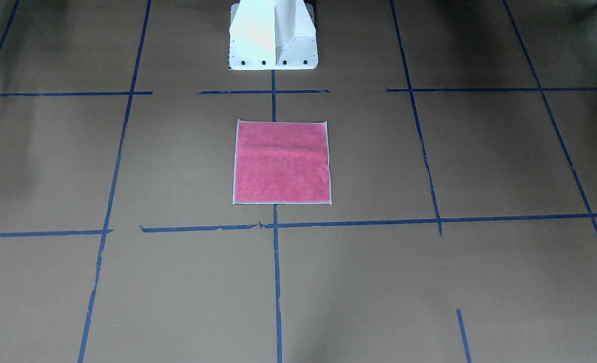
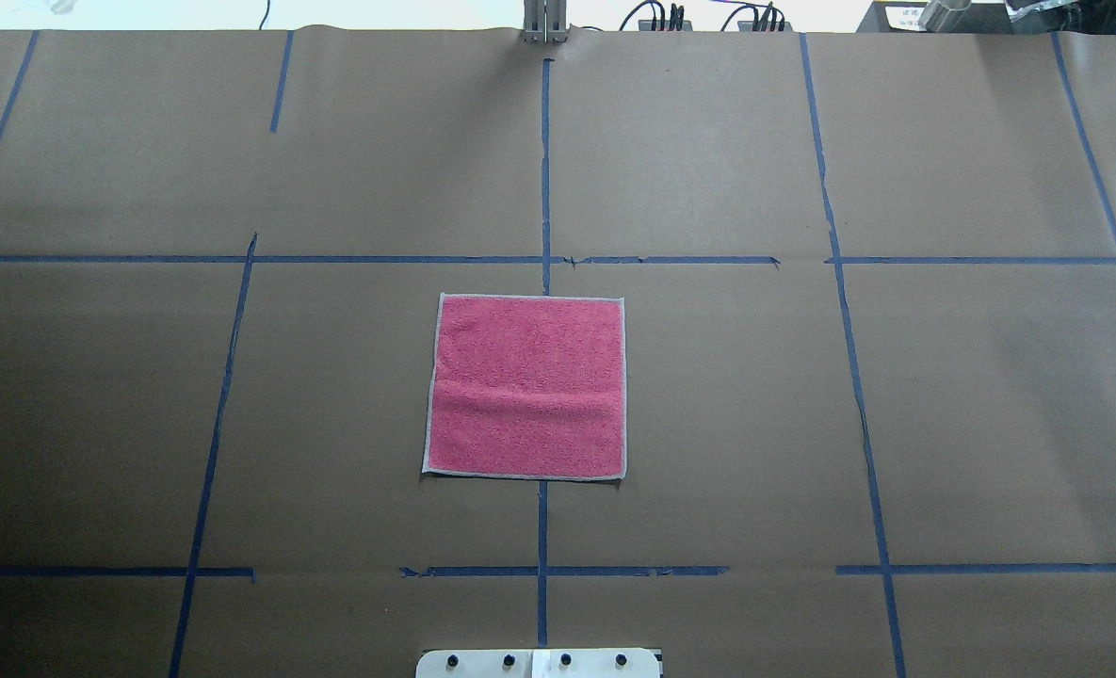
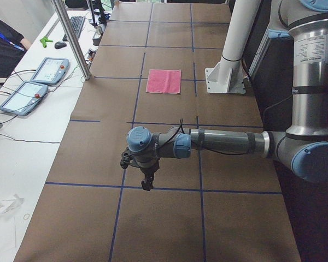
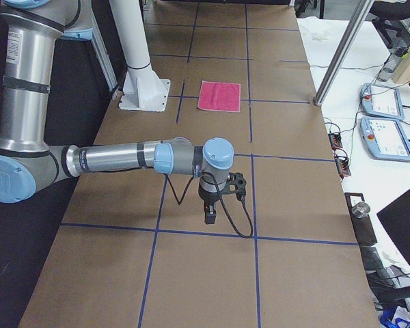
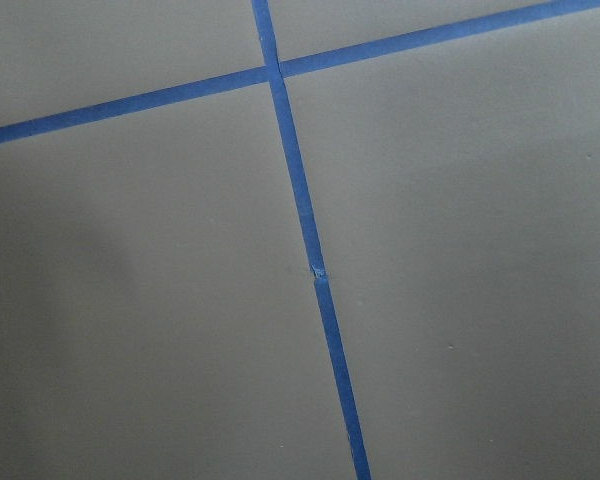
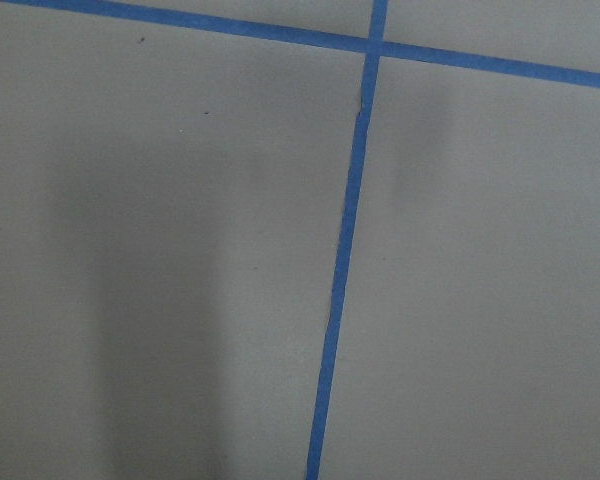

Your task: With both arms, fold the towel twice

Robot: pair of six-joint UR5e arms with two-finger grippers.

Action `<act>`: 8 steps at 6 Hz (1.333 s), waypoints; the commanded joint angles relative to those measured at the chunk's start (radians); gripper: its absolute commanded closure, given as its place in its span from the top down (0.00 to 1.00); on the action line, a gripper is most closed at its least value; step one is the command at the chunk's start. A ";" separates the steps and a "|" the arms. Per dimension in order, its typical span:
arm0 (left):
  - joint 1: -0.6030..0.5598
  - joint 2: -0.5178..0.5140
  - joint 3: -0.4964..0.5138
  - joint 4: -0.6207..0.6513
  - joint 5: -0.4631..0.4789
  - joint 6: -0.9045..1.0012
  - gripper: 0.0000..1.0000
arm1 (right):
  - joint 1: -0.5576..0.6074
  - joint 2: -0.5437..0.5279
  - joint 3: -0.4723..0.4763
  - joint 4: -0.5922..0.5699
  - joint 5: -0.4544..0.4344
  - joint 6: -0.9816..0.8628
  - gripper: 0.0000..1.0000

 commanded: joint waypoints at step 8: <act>0.273 -0.192 -0.206 -0.095 0.000 -0.394 1.00 | -0.203 0.093 0.219 0.073 0.060 0.514 1.00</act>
